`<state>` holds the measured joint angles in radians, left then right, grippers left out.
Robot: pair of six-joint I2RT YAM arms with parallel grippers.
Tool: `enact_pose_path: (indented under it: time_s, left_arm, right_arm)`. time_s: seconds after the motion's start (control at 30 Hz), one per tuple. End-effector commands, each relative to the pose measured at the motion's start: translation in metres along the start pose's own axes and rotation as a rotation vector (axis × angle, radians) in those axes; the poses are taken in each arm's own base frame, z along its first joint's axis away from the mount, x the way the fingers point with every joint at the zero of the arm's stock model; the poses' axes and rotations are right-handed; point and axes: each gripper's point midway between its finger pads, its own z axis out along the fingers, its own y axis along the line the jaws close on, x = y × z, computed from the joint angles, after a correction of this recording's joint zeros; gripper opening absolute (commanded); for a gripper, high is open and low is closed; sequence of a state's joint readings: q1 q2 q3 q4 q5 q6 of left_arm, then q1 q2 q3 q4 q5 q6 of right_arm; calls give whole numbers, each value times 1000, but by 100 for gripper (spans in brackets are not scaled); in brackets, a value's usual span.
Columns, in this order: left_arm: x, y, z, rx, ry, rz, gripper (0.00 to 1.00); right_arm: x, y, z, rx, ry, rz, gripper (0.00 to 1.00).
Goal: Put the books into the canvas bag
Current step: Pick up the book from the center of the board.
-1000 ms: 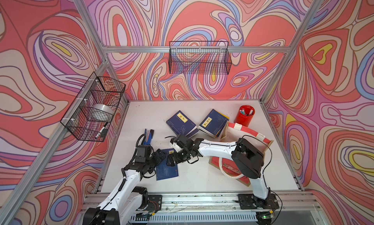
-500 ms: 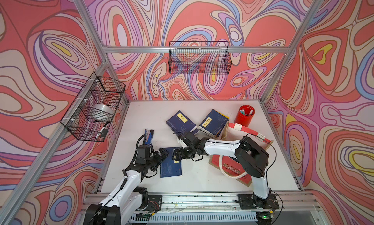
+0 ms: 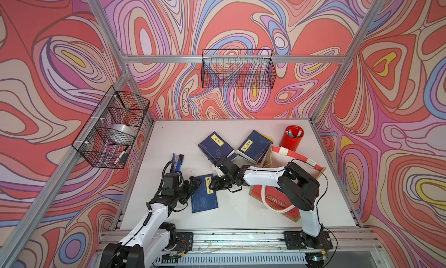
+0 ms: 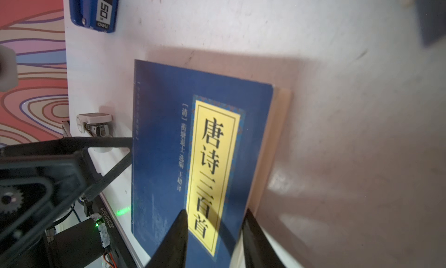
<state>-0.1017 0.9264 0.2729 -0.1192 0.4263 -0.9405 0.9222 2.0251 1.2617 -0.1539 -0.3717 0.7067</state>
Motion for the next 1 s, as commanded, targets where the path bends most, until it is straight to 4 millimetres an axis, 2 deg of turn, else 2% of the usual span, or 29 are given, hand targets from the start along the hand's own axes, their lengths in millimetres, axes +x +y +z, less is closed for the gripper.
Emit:
enact_pose_path:
  time_s: [0.0, 0.07, 0.2, 0.27, 0.5, 0.67, 0.8, 0.97]
  left_arm:
    - [20, 25, 6, -62, 75, -72, 100]
    - [20, 24, 7, -59, 76, -72, 100]
    - [20, 24, 6, -59, 73, -71, 100]
    - [19, 23, 5, -59, 68, -67, 100]
    - [10, 13, -1, -54, 41, -2, 100]
    - [12, 4, 1, -2, 63, 34, 100]
    - [13, -1, 4, 37, 67, 45, 100]
    - [15, -32, 4, 198, 99, 82, 100]
  right_arm:
    - [-3, 28, -2, -110, -16, -39, 35]
    - [-4, 28, -2, -113, -17, -40, 29]
    - [-3, 26, -1, -103, -17, -38, 9]
    - [-4, 26, -2, -101, -21, -37, 4]
    - [-10, 21, -20, -76, -50, -49, 0]
    - [-28, 17, -53, -192, -95, 3, 0]
    - [-37, 28, -74, -312, -95, 1, 0]
    - [-43, 51, -90, -436, -97, -26, 0]
